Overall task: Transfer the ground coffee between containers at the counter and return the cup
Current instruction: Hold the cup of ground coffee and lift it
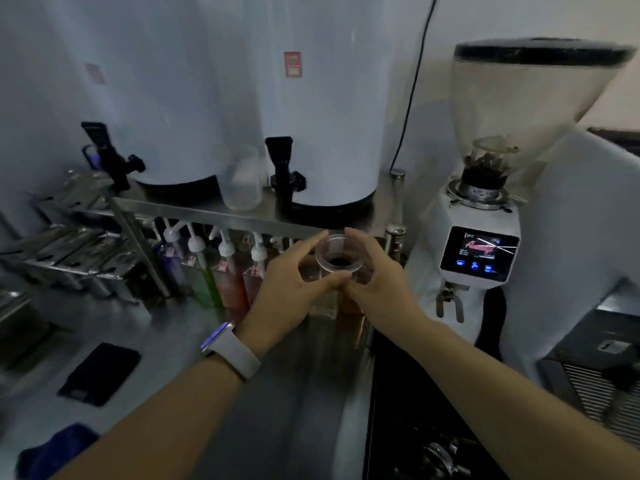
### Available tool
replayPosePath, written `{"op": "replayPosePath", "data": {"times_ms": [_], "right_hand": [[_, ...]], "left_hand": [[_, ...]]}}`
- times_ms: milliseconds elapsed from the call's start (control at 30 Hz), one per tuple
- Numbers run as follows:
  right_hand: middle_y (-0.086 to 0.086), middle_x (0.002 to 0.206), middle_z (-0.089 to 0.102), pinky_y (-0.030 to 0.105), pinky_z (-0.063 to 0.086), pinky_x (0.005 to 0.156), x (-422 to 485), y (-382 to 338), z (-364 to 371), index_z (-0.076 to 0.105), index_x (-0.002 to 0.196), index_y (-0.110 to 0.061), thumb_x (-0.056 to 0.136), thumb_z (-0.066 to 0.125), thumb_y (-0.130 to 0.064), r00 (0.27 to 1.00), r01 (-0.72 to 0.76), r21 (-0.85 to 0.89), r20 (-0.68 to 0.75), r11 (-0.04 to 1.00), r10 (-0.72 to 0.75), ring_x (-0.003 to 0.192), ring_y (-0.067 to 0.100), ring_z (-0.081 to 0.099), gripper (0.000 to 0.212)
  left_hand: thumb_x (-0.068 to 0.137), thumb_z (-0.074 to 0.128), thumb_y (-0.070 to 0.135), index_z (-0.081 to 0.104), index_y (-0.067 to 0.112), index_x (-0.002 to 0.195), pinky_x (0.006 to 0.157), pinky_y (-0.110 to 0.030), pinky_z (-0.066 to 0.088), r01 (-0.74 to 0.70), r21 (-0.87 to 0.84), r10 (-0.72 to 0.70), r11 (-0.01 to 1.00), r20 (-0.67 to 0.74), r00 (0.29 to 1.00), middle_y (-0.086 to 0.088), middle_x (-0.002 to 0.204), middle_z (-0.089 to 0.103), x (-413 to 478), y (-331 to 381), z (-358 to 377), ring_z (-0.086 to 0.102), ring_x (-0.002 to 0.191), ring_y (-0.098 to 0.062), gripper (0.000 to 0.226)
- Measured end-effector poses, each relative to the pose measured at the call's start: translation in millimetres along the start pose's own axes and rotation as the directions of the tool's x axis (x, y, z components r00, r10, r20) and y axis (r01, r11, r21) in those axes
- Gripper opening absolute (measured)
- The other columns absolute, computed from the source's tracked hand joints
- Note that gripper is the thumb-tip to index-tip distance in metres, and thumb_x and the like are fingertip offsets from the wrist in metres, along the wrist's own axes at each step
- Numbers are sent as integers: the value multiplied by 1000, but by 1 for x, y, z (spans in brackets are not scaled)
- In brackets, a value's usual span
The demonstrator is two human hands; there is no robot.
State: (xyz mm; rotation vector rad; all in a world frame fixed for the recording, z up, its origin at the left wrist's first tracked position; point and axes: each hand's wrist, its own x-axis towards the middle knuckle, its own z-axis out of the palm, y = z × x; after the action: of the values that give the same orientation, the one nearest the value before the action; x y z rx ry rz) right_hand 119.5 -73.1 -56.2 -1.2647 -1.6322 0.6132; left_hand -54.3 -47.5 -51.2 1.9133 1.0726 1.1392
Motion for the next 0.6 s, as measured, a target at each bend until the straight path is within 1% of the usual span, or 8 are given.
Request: {"op": "replayPosePath", "data": {"times_ms": [67,133,167,267,333,433,500,600], "right_hand": [[-27,125,61,22,52,103,-13,-6,10,47,143,-30,86,78,-9,997,53,19,61,998,-54,119,-9,59,69],[-36,120,61,21,53,102,-27,-13,24,47,139,-41,86,79,-6,984,106,62,140,992,-113,120,-12,59,72],[-37,120,61,20,53,101,-34,-17,31,47,139,-41,85,80,-7,976,121,94,170,988,-135,120,-12,59,71],[-29,121,66,17,54,97,-59,-34,59,49,142,-34,87,80,-12,944,146,204,265,968,-198,120,-11,61,67],[-31,122,66,11,52,92,-76,-50,77,52,140,-35,87,79,-20,918,142,299,317,944,-238,118,-10,62,61],[-40,118,65,10,51,92,-108,-77,113,51,134,-40,85,80,-23,855,132,395,419,909,-306,116,-13,63,59],[-32,118,69,15,51,97,-130,-94,138,53,137,-31,85,82,-20,805,120,440,482,890,-346,117,-10,64,61],[-21,124,69,17,52,99,-165,-120,175,53,141,-22,85,83,-11,717,70,517,569,853,-403,118,-9,64,64]], "left_hand": [[79,85,39,54,32,145,103,-17,55,26,-8,-27,1000,-82,996,23,130,67,-31,4,-9,65,120,11,73],[79,87,33,58,38,140,109,-33,55,66,-14,-68,998,-171,983,12,136,70,-66,9,-18,67,126,-3,68],[79,88,32,58,45,136,109,-35,55,85,-13,-86,996,-202,976,11,137,70,-81,13,-22,67,127,-4,65],[73,84,48,54,58,127,100,-10,52,173,22,-157,985,-327,932,26,129,70,-133,28,-38,65,119,14,62],[71,81,48,55,47,134,94,-1,49,234,27,-206,972,-383,901,23,129,69,-166,36,-49,63,114,23,68],[71,80,46,56,28,146,92,-5,54,328,40,-268,944,-485,832,10,135,70,-226,49,-71,69,110,7,80],[76,83,39,56,26,147,84,-3,53,377,29,-297,926,-564,771,9,134,71,-268,55,-85,71,108,2,77],[81,88,19,59,25,145,90,-15,60,436,22,-316,900,-657,685,10,131,72,-328,66,-103,69,120,-1,70]]}}
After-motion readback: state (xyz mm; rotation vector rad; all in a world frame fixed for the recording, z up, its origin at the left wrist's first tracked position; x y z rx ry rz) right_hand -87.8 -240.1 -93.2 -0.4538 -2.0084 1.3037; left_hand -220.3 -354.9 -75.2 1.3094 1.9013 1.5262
